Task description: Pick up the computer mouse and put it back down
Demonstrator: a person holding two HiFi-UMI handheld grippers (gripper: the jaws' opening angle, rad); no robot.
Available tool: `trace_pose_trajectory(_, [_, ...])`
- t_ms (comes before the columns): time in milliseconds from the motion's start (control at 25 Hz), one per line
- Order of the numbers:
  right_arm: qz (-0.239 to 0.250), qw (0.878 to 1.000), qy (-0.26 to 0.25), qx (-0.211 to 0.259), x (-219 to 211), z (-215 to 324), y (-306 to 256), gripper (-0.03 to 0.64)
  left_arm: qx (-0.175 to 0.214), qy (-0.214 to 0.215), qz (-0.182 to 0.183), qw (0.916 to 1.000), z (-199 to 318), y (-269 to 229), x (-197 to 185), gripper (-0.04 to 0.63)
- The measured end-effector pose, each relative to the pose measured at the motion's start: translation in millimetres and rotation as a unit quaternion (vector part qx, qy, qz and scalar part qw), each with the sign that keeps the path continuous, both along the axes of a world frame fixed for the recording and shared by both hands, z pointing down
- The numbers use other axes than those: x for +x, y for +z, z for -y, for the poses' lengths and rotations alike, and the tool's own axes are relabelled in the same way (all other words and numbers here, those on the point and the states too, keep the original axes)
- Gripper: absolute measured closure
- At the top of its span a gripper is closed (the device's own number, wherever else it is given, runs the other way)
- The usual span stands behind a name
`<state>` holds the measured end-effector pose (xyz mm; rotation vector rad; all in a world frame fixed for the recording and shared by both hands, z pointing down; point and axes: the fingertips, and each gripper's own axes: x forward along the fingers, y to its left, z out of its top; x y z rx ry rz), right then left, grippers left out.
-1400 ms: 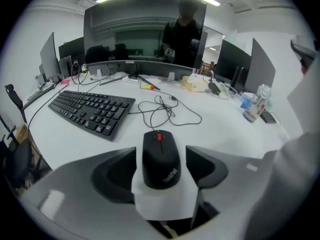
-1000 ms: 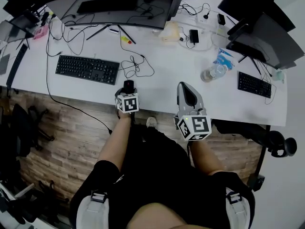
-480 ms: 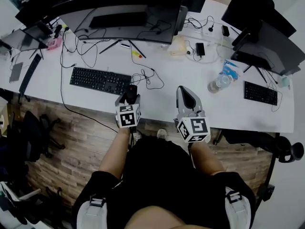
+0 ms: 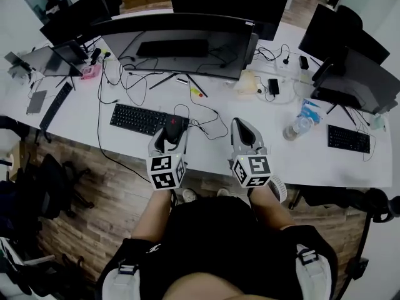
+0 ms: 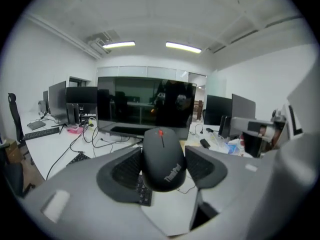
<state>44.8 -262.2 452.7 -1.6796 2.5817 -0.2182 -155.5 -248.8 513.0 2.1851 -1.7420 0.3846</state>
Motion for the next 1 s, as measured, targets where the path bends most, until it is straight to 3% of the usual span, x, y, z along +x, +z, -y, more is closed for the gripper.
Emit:
trace_pose_trajectory(280, [-0.004, 1.0, -0.007, 0.018, -19.7, 3.5, -15.3, 0.62, 0.088, 0.02, -0.014, 0.9959, -1.8, -68.2, -0.5, 0.273])
trace_pose_trajectory(440, [-0.008, 1.0, -0.001, 0.021, -21.5, 3.1, -17.9, 0.62, 0.111, 0.032, -0.018, 0.9931, -2.7, -84.6, 3.3, 0.273])
trace_pose_trajectory(760, [-0.014, 0.999, 0.017, 0.025, -13.6, -2.1, -21.4, 0.619, 0.09, 0.04, -0.031, 0.9946, 2.2, -66.2, 4.7, 0.273])
trace_pose_trajectory(1000, [-0.021, 0.999, 0.04, 0.02, 0.3, -9.7, -19.1, 0.619, 0.037, 0.049, -0.039, 0.9973, 11.7, -21.2, 10.3, 0.273])
